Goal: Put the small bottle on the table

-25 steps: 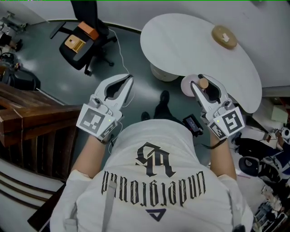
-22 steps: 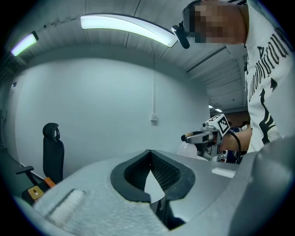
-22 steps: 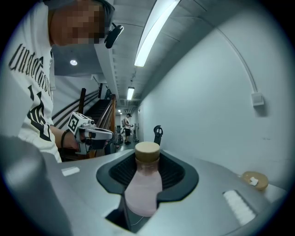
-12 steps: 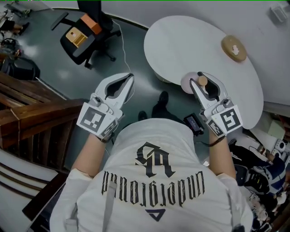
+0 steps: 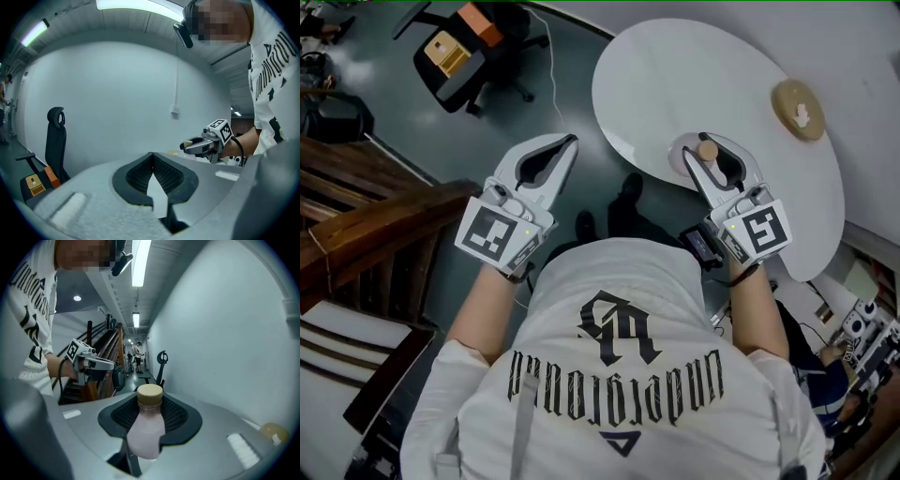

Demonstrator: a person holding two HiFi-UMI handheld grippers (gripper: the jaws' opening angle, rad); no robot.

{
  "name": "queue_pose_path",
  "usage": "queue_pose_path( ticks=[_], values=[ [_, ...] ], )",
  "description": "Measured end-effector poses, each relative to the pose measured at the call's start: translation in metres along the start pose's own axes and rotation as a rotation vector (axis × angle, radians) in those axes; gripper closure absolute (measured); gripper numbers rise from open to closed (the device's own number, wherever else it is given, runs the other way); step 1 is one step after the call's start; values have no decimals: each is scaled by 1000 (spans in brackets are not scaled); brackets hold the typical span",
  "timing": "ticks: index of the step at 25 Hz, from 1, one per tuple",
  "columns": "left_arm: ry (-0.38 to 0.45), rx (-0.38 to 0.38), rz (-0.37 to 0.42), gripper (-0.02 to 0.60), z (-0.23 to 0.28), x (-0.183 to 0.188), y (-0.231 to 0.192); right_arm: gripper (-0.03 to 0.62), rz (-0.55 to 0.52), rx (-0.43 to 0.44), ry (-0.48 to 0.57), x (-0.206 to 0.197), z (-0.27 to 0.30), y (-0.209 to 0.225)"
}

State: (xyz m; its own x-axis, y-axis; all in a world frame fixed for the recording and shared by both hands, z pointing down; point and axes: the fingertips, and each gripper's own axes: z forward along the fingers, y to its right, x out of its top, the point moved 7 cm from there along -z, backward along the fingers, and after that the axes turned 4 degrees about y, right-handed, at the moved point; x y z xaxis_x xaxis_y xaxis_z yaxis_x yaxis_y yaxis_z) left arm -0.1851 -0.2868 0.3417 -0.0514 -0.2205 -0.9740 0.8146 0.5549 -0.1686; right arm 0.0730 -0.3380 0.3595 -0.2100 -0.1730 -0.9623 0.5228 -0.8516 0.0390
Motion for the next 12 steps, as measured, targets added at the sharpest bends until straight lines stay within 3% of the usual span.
queue_pose_path(
  ticks=[12],
  values=[
    [-66,20,-67,575,75,-38,-38,459,-7,75,-115,-65,58,70]
  ],
)
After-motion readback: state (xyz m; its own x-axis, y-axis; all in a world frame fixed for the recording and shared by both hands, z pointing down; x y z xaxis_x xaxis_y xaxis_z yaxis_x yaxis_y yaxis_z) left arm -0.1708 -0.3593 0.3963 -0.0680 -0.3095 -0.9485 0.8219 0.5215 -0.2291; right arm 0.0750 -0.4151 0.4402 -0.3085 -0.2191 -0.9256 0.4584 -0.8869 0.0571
